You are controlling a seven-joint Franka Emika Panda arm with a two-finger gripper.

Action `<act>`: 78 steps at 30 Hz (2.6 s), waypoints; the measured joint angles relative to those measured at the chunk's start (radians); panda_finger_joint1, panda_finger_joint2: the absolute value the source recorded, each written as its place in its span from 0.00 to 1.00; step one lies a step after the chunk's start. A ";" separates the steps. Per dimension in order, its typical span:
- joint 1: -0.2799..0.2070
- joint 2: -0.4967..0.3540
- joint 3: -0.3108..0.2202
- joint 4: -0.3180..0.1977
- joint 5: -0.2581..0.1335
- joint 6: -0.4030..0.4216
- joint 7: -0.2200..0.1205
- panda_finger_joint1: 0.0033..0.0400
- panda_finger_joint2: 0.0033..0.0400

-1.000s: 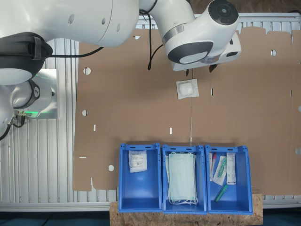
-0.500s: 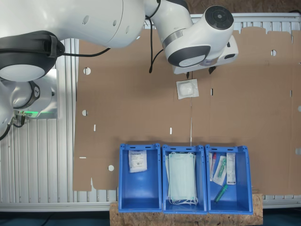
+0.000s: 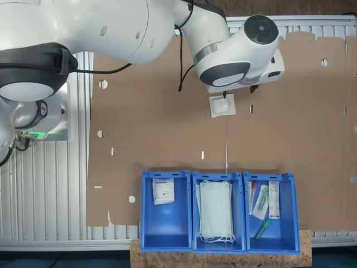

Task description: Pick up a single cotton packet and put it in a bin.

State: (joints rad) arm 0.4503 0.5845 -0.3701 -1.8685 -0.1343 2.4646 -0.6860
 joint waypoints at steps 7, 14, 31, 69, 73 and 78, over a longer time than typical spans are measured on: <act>-0.023 -0.001 0.000 -0.023 0.000 0.008 0.000 1.00 1.00; -0.033 -0.001 0.009 -0.066 0.000 0.011 0.000 1.00 1.00; -0.056 0.009 0.061 -0.105 0.016 0.047 0.000 1.00 1.00; -0.136 0.063 0.093 -0.099 0.062 0.122 0.000 1.00 1.00; -0.137 0.063 0.093 -0.097 0.062 0.124 0.000 1.00 1.00; -0.138 0.063 0.093 -0.097 0.062 0.124 0.000 1.00 1.00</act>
State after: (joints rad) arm 0.3128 0.6478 -0.2774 -1.9652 -0.0721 2.5889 -0.6863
